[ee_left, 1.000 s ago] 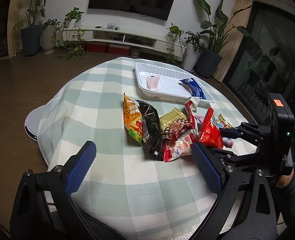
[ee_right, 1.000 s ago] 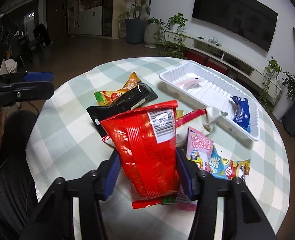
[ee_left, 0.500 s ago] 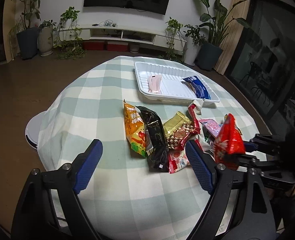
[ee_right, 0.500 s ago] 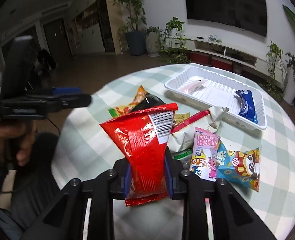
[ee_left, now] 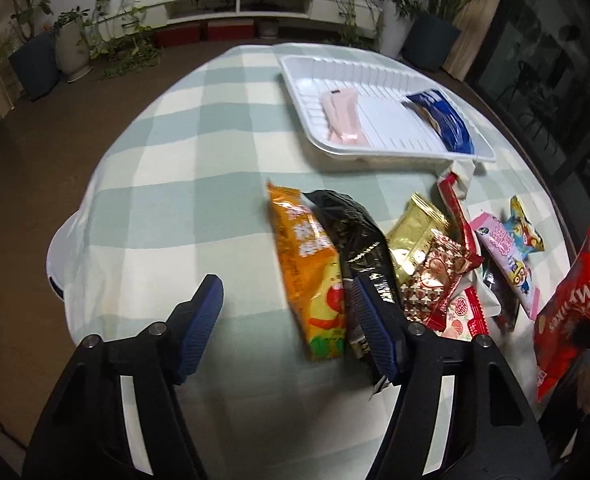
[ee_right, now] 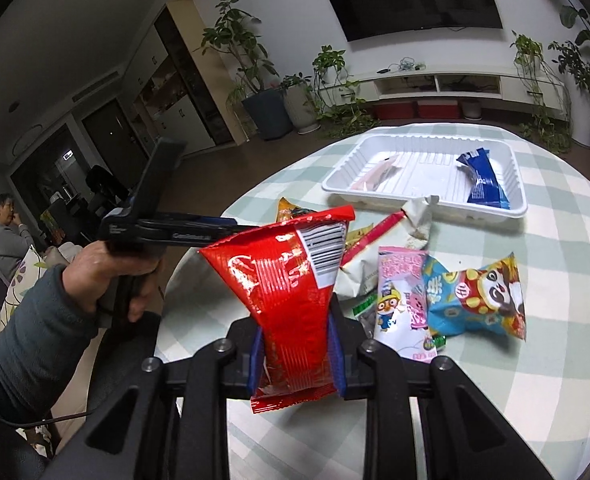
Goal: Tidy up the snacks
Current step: 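Grasp the orange stick packet with the left tool while the right tool holds the red bag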
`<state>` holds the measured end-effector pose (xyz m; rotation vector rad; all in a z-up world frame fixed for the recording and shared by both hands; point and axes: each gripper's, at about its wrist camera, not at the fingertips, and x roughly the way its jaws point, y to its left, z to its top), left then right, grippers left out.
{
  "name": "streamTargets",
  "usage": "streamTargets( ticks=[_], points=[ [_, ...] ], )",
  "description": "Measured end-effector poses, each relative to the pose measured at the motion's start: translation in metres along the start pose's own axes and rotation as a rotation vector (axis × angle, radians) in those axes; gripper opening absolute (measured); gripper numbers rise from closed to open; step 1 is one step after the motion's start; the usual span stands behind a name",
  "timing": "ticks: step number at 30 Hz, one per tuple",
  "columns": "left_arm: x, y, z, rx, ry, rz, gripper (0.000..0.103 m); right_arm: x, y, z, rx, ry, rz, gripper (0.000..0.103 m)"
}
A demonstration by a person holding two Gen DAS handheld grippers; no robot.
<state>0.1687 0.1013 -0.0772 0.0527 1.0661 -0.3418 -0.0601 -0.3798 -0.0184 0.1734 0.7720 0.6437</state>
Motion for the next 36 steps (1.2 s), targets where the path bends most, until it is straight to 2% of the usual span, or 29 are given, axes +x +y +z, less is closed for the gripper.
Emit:
streamTargets(
  ticks=[2,6,17,24,25,28,30,36],
  points=[
    [0.009,-0.007,0.003,0.021,0.021,-0.009,0.064,0.000,-0.003,-0.001,0.007,0.000,0.000,0.028],
    [0.023,-0.008,0.016,0.014,0.030,0.021,0.064,0.001,-0.005,-0.001,0.007,0.000,-0.001,0.028],
    [0.025,0.002,0.019,-0.005,0.036,0.105,0.064,-0.002,-0.009,-0.003,0.013,-0.010,0.003,0.028],
    [0.044,-0.009,0.023,0.063,0.095,0.108,0.064,-0.005,-0.006,-0.003,0.007,-0.009,0.000,0.028],
    [0.049,-0.008,0.025,0.068,0.103,0.112,0.055,-0.005,-0.006,-0.004,0.007,-0.009,0.000,0.028],
    [0.053,-0.007,0.024,0.099,0.104,0.131,0.036,-0.006,-0.006,-0.003,0.008,-0.010,-0.001,0.028],
    [0.051,-0.008,0.021,0.106,0.098,0.134,0.028,-0.006,-0.006,-0.002,0.012,-0.012,0.000,0.028],
    [0.049,-0.006,0.018,0.110,0.080,0.126,0.019,-0.003,-0.007,-0.003,0.024,-0.011,0.002,0.028]
  ],
)
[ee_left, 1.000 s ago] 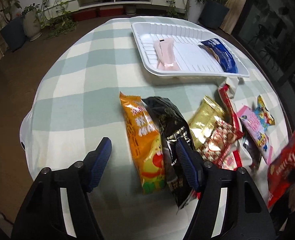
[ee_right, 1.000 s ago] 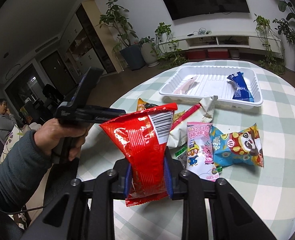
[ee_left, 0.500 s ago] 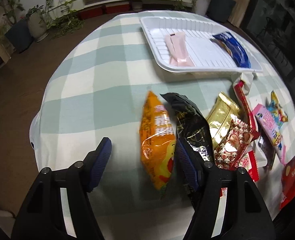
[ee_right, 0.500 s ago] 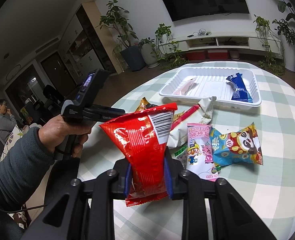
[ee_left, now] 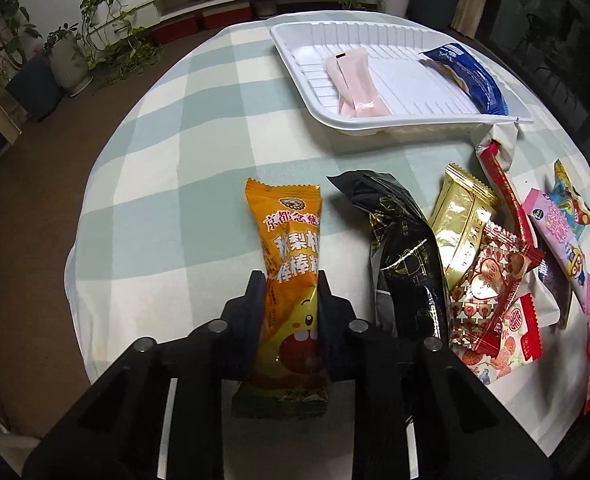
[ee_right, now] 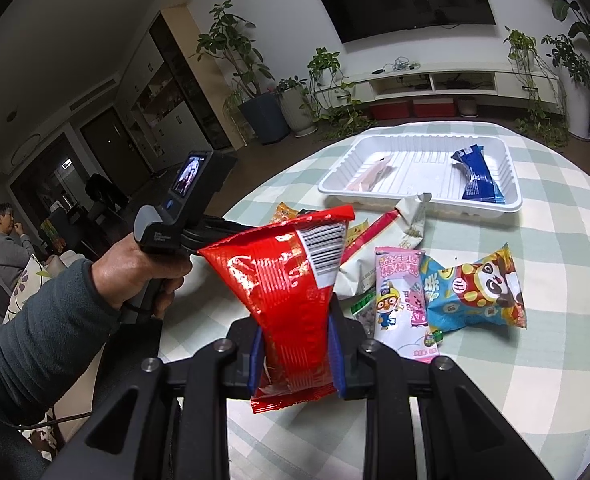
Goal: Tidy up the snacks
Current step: 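Grasp the orange stick packet with the left tool while the right tool holds the red bag, then lower both packets into the white tray and open both tools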
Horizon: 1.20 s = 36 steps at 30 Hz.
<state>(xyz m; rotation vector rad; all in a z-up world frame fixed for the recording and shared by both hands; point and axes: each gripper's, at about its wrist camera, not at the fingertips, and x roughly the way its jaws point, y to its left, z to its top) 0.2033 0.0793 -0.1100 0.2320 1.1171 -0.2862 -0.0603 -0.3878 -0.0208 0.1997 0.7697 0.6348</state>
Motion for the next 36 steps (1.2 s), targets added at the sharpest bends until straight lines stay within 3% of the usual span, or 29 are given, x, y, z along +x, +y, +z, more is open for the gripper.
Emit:
streamTargets(
  ticks=[10,18,22,29,32,36],
  points=[
    [-0.036,0.008,-0.017,-0.063,-0.086,-0.096,0.014,-0.002,-0.010,0.003,0.055,-0.011,0.004,0.028],
    [-0.087,0.010,-0.016,-0.159,-0.216,-0.293,0.014,-0.018,-0.029,0.015,0.168,-0.047,0.066,0.027],
    [-0.099,0.009,0.011,-0.171,-0.245,-0.371,0.014,-0.038,-0.048,0.034,0.229,-0.096,0.084,0.027],
    [-0.096,0.003,0.085,-0.136,-0.255,-0.369,0.014,-0.063,-0.090,0.099,0.249,-0.175,-0.028,0.027],
    [-0.080,0.000,0.126,-0.124,-0.237,-0.347,0.014,-0.049,-0.108,0.131,0.267,-0.166,-0.049,0.027],
    [-0.049,-0.012,0.170,-0.097,-0.204,-0.331,0.014,-0.002,-0.126,0.167,0.276,-0.088,-0.104,0.027]
  ],
)
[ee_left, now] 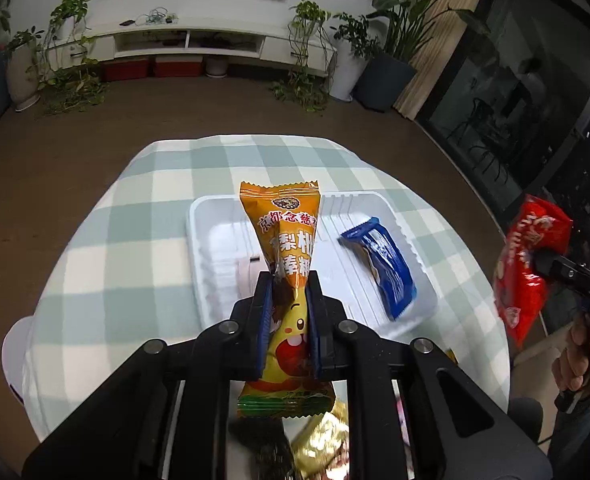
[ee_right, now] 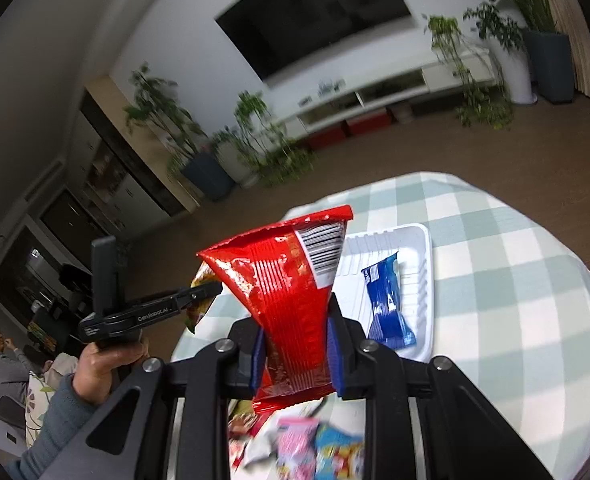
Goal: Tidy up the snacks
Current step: 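Lower both packets into the white tray and open both tools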
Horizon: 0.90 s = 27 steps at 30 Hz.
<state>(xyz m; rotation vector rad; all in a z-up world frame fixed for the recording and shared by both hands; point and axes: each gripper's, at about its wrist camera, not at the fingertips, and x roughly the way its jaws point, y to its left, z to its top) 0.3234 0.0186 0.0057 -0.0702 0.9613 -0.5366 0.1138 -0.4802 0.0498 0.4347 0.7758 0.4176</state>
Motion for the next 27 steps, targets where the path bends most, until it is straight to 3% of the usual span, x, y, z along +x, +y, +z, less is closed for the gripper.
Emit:
streamTargets(
  ticks=[7,11,27],
  points=[
    [0.068,0.005,0.002,-0.008,0.097,0.026,0.014,0.087,-0.019,0.014,0.019,0.139,-0.079,0.027],
    [0.087,0.008,-0.009,-0.015,0.103,0.026,0.014,0.120,-0.028,0.009,0.024,0.193,-0.109,0.027],
    [0.117,-0.009,-0.035,0.018,0.166,0.084,0.015,0.167,-0.017,-0.003,-0.062,0.274,-0.186,0.029]
  ],
)
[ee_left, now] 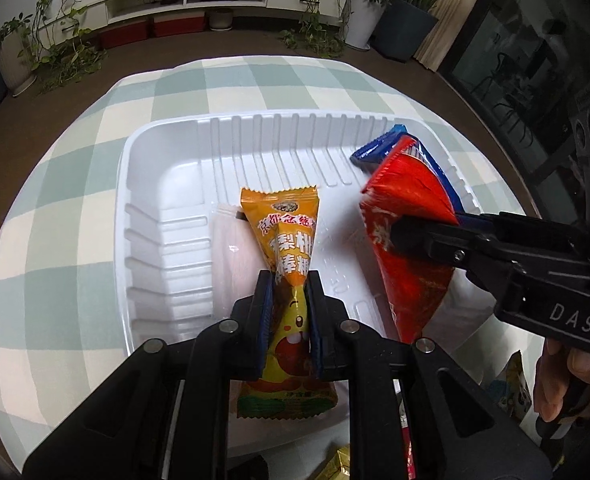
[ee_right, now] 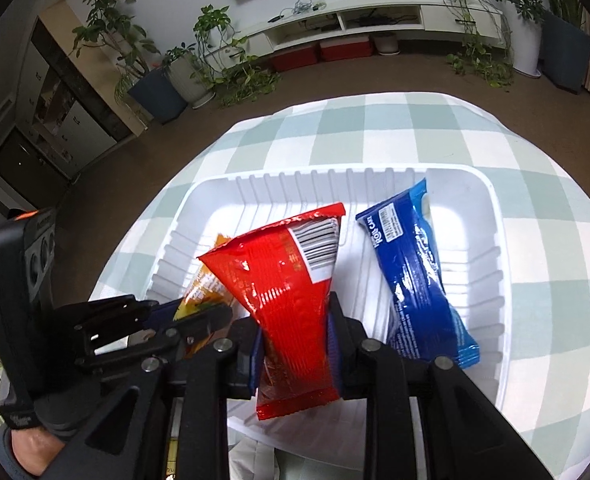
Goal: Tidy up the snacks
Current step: 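Lower both packets into the white tray and open both tools, then move both tools back over the remaining snack pile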
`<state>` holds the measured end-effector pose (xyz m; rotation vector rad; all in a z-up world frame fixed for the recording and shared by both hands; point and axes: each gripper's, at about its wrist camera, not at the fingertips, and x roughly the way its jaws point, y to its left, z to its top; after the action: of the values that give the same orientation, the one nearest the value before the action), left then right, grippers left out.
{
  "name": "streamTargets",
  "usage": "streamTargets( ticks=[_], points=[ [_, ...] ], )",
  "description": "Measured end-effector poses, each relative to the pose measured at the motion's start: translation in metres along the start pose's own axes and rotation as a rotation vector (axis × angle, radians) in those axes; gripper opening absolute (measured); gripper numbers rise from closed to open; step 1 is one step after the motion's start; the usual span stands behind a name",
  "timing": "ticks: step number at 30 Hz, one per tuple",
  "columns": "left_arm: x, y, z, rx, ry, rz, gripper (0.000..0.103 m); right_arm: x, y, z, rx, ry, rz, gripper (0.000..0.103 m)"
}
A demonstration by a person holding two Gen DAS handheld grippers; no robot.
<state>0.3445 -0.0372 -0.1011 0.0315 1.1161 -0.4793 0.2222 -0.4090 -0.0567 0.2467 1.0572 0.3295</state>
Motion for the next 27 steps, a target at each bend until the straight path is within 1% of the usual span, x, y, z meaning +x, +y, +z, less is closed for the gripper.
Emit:
streamTargets(
  ticks=[3,5,7,8,10,12,14,16,17,18,19,21,22,23,24,25,27],
  points=[
    [0.000,0.000,-0.003,-0.013,-0.004,-0.012,0.016,0.003,0.001,0.001,0.010,0.005,-0.009,0.033],
    [0.000,-0.001,-0.003,-0.018,0.002,-0.015,0.019,0.005,0.001,0.001,0.008,0.010,-0.020,0.036],
    [0.001,-0.002,-0.004,-0.020,0.010,-0.005,0.032,0.006,0.000,0.001,0.009,0.011,-0.020,0.036],
    [0.000,-0.002,-0.004,-0.018,0.006,-0.005,0.035,0.006,0.000,0.000,0.011,0.011,-0.021,0.038],
    [-0.002,-0.003,-0.003,-0.021,-0.008,-0.011,0.048,0.006,-0.001,0.000,0.019,0.009,-0.023,0.041],
    [-0.003,-0.004,-0.002,-0.021,-0.011,-0.006,0.053,0.005,-0.001,-0.001,0.020,0.005,-0.022,0.044],
    [-0.005,-0.006,-0.001,-0.015,-0.010,-0.005,0.055,0.003,0.000,-0.002,0.015,0.003,-0.020,0.045],
    [-0.010,-0.005,-0.001,-0.021,-0.018,-0.012,0.058,0.000,0.000,-0.003,0.010,-0.004,-0.027,0.049],
    [-0.014,-0.004,-0.001,-0.026,-0.025,-0.017,0.059,-0.003,0.000,-0.003,0.008,-0.014,-0.030,0.052],
    [-0.017,-0.004,-0.001,-0.030,-0.031,-0.021,0.063,-0.008,0.000,-0.003,0.009,-0.026,-0.029,0.057],
    [-0.024,-0.002,-0.001,-0.035,-0.044,-0.020,0.070,-0.013,0.000,-0.003,0.013,-0.040,-0.024,0.059],
    [-0.038,0.000,-0.002,-0.042,-0.069,-0.022,0.078,-0.026,0.000,-0.002,0.021,-0.065,-0.012,0.067],
    [-0.046,0.002,-0.003,-0.043,-0.082,-0.027,0.084,-0.032,0.000,-0.002,0.025,-0.075,0.000,0.069],
    [-0.055,0.003,-0.005,-0.043,-0.099,-0.031,0.088,-0.041,0.001,-0.003,0.029,-0.091,0.031,0.074],
    [-0.069,0.005,-0.009,-0.041,-0.127,-0.030,0.097,-0.054,0.002,-0.006,0.033,-0.113,0.072,0.081],
    [-0.079,0.006,-0.012,-0.038,-0.149,-0.028,0.103,-0.063,0.003,-0.008,0.036,-0.128,0.090,0.083],
    [-0.103,0.007,-0.024,-0.013,-0.215,-0.013,0.103,-0.093,0.005,-0.019,0.052,-0.195,0.148,0.095]
  ],
)
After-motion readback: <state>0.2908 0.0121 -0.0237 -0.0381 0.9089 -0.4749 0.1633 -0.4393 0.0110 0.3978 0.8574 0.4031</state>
